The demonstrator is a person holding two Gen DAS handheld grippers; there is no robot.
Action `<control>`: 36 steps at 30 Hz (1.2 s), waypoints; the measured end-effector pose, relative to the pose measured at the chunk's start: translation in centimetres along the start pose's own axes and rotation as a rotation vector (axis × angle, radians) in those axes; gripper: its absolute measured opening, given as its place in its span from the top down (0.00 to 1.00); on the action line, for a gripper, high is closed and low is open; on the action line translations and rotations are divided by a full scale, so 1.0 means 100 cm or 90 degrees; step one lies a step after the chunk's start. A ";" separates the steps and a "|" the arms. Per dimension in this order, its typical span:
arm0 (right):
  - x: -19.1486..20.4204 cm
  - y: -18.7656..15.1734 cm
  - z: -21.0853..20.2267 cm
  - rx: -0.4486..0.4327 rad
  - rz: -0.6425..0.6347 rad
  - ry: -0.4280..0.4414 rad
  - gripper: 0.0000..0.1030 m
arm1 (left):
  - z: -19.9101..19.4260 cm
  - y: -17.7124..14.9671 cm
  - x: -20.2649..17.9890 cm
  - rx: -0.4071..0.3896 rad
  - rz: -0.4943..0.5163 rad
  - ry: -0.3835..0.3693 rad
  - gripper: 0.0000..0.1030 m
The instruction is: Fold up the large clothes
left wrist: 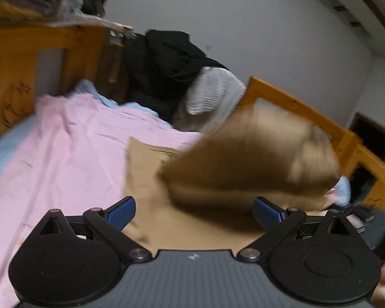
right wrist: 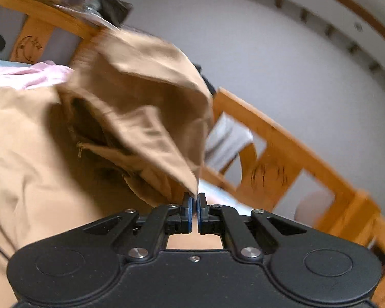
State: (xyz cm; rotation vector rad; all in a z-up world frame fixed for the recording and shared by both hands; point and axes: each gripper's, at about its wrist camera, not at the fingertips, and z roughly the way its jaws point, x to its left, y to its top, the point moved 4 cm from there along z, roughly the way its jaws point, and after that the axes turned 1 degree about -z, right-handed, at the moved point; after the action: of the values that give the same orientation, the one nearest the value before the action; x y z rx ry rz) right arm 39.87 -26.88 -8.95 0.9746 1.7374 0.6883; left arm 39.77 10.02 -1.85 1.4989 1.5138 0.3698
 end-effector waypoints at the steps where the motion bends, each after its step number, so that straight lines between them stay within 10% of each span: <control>1: 0.000 -0.003 0.001 0.007 0.015 0.001 0.98 | 0.001 0.000 -0.001 0.008 -0.018 -0.029 0.03; 6: 0.000 -0.009 0.007 0.040 0.054 0.014 0.98 | 0.031 -0.019 -0.002 0.108 -0.137 -0.142 0.03; 14: -0.026 -0.024 0.003 0.136 0.172 0.058 0.79 | 0.067 -0.041 0.014 0.190 -0.212 -0.093 0.08; 23: -0.085 -0.064 0.021 0.259 0.762 0.229 0.62 | 0.091 -0.023 0.019 0.191 -0.174 0.008 0.11; 30: -0.079 -0.070 0.077 0.368 0.981 0.271 0.58 | 0.123 0.001 0.034 0.206 -0.231 0.026 0.16; 32: -0.080 -0.059 0.093 0.378 0.941 0.250 0.96 | 0.129 0.006 0.030 0.204 -0.213 0.026 0.38; 36: -0.092 -0.023 0.109 0.308 0.810 0.206 0.99 | 0.147 0.013 0.026 0.210 -0.194 0.079 0.87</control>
State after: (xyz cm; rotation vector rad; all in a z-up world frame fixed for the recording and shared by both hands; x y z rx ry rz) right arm 51.10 -35.80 -10.20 2.4728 1.3993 1.2666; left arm 52.28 6.96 -9.44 1.4813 1.9421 0.0315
